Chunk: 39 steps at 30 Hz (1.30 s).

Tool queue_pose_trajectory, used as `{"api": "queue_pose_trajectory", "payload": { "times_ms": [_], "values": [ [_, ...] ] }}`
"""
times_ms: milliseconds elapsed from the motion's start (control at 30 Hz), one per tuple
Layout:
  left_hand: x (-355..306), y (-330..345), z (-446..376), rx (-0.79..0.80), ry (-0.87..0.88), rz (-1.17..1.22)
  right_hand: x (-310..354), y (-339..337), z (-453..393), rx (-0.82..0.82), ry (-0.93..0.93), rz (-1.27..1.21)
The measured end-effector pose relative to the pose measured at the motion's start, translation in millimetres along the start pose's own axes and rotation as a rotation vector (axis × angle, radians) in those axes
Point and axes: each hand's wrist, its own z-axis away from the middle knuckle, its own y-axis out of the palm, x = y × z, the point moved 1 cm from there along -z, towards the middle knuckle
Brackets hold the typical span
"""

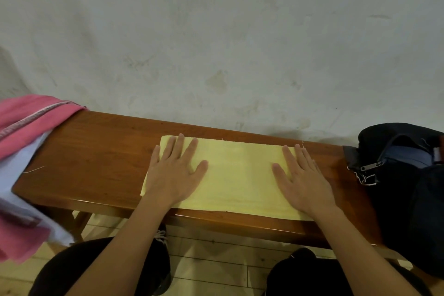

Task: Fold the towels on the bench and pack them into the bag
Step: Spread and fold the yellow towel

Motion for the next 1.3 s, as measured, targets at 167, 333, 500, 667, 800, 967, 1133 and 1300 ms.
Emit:
{"api": "queue_pose_trajectory", "payload": {
  "times_ms": [167,333,500,667,800,967,1133,1300],
  "values": [
    [0,2,-2,0.003,-0.025,-0.003,-2,1,0,-0.005,0.077,0.004],
    [-5,0,-3,-0.013,-0.035,-0.009,9,-3,0,-0.014,0.148,0.068],
    [-34,-10,-1,-0.069,0.097,0.062,50,-7,3,-0.107,-0.071,0.026],
    [-72,-7,0,-0.021,0.224,0.132,94,10,1,-0.109,-0.246,-0.001],
    [-77,-2,-4,-0.017,0.226,0.063,96,13,-3,-0.077,-0.216,-0.041],
    [-66,3,-4,0.006,0.179,0.02,86,13,-3,-0.052,-0.202,-0.018],
    [-27,4,-2,0.015,0.104,0.021,51,9,-3,-0.032,-0.173,0.004],
    [4,2,4,-0.006,-0.011,0.04,16,4,-1,-0.038,-0.1,0.028]
  ]
}}
